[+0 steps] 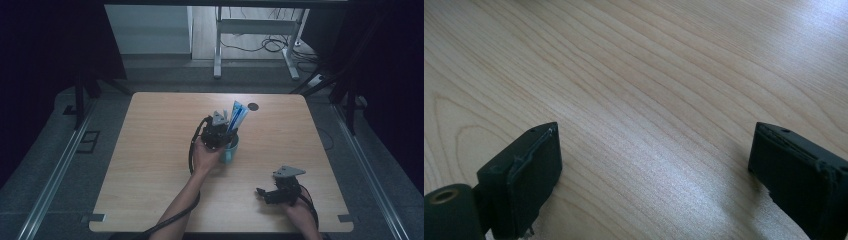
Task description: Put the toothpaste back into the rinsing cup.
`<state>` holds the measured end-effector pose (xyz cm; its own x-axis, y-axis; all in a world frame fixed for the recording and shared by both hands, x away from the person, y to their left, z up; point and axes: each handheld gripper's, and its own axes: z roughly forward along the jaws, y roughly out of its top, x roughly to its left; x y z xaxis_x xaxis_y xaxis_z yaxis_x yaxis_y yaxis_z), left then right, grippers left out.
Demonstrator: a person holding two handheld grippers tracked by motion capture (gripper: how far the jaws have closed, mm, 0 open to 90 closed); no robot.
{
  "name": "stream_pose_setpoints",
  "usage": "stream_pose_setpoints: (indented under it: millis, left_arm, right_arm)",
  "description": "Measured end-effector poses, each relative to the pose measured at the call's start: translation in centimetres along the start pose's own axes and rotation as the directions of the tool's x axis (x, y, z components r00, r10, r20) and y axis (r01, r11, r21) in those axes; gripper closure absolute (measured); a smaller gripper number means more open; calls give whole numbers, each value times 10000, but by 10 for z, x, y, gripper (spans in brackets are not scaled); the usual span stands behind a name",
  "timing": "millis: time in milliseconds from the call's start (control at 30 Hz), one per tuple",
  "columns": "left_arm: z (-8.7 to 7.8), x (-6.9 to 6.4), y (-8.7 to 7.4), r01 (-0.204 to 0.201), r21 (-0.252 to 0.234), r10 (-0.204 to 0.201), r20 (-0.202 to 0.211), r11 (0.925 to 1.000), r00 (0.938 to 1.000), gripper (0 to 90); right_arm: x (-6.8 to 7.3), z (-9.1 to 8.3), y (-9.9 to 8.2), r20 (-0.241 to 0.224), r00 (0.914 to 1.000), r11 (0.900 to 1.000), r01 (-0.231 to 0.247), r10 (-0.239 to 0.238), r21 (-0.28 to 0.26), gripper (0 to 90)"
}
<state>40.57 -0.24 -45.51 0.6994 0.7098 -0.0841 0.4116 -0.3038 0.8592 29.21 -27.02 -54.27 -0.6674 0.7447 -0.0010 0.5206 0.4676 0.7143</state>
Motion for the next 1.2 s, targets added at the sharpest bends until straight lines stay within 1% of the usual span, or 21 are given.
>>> stream_pose_setpoints:
  millis: [167, 300, 367, 433, 533, 833, 900, 933, 1000, 1200]
  left_arm:
    - [5, 0, -4, -41, 143, 42, -22, 9999, 10000, 700]
    - [5, 2, -5, 122, 223, -122, -4, 9997, 9999, 697]
    - [6, 2, -6, 109, 367, -107, -68, 9993, 9999, 692]
    - [5, 3, -8, 209, 255, -208, -23, 9995, 9998, 687]
    - [4, 4, -8, 272, 276, -272, 10, 9992, 9996, 687]
    - [5, 5, -5, 276, 521, -280, 74, 9983, 9996, 669]
    - [4, 4, -5, 270, 471, -273, 58, 9985, 9996, 658]
    - [3, 5, -4, 274, 363, -278, 100, 9990, 9996, 648]
    - [1, 4, -3, 358, 283, -362, 124, 9990, 9993, 617]
    - [-3, 2, -1, 154, 278, -155, 40, 9995, 9999, 545]
  right_arm:
    - [0, 0, 0, -1, 10000, 10000, 0, 0, -1, 66]
    - [0, 0, 0, -9, 10000, 10000, -6, 6, 4, 66]
    - [0, 0, 0, -4, 10000, 10000, 0, 0, 4, 66]
    - [0, 0, 0, 0, 10000, 10000, 6, -6, 7, 66]
    - [0, 0, 0, 1, 10000, 10000, 9, -9, 6, 66]
    - [0, 0, 0, -7, 10000, 10000, 3, -3, 1, 66]
    - [0, 0, 0, 0, 10000, 10000, 11, -11, 6, 66]
    - [0, 0, 0, 1, 10000, 10000, 8, -8, 7, 66]
    - [0, 0, 0, -5, 10000, 10000, -1, 1, 3, 66]
    - [0, 0, 0, -6, 10000, 10000, -1, 1, 3, 66]
